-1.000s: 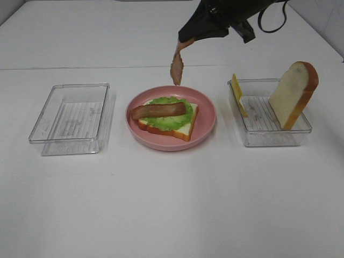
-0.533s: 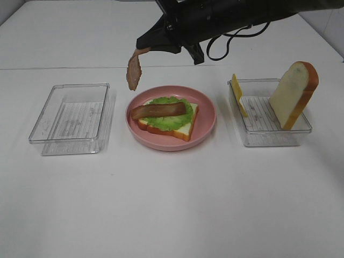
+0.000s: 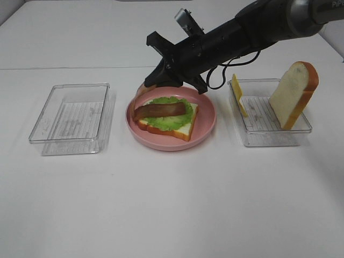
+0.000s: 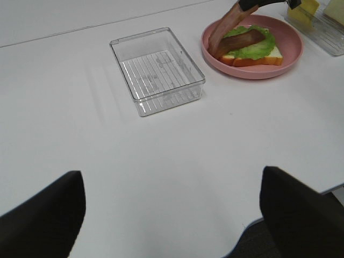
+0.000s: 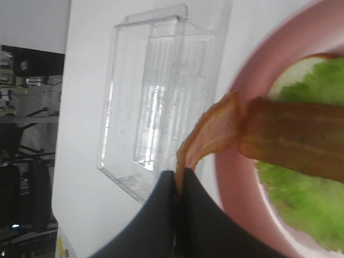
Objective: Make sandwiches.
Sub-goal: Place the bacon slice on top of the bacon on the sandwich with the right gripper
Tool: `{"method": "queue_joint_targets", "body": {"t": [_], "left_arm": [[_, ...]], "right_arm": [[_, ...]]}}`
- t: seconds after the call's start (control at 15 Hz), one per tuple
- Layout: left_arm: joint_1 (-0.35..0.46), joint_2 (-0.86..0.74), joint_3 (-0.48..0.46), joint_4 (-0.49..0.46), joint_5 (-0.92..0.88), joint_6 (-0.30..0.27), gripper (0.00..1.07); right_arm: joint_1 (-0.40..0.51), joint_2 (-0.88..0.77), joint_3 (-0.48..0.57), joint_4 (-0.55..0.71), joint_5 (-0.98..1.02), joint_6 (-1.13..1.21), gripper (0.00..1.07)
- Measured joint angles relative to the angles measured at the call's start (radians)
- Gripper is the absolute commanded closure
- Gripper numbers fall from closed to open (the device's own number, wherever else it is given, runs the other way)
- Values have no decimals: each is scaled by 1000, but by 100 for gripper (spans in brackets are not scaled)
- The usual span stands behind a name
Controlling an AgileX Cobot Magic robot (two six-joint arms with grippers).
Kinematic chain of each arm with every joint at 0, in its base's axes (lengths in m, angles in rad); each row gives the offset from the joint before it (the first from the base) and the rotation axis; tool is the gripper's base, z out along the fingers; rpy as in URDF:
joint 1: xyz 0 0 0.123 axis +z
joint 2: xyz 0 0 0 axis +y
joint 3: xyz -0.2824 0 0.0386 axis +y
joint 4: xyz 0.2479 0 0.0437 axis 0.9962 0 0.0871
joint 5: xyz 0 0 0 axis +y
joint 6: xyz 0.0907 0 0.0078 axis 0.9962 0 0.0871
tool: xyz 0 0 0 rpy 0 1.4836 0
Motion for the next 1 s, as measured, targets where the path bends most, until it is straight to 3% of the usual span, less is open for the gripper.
{"method": "queue_joint_targets", "body": {"t": [0.4,0.47,0.67,0.8,0.87,1.0], "left_arm": [[0,0,0,0,0,0,23],[0,0,0,0,0,0,23],[0,0,0,0,0,0,23],[0,0,0,0,0,0,23],[0,0,0,0,0,0,23],[0,0,0,0,0,0,23]], "right_arm": [[-16,-39,0,-391,-21,244,107],[-16,-39,0,-432,-20,268,103],[-16,-39,0,-464,-19,285,74],[-16,-39,0,-464,-19,286,44],[-16,-39,0,-464,-19,286,36],[-16,-49,0,-477,11,286,33]]}}
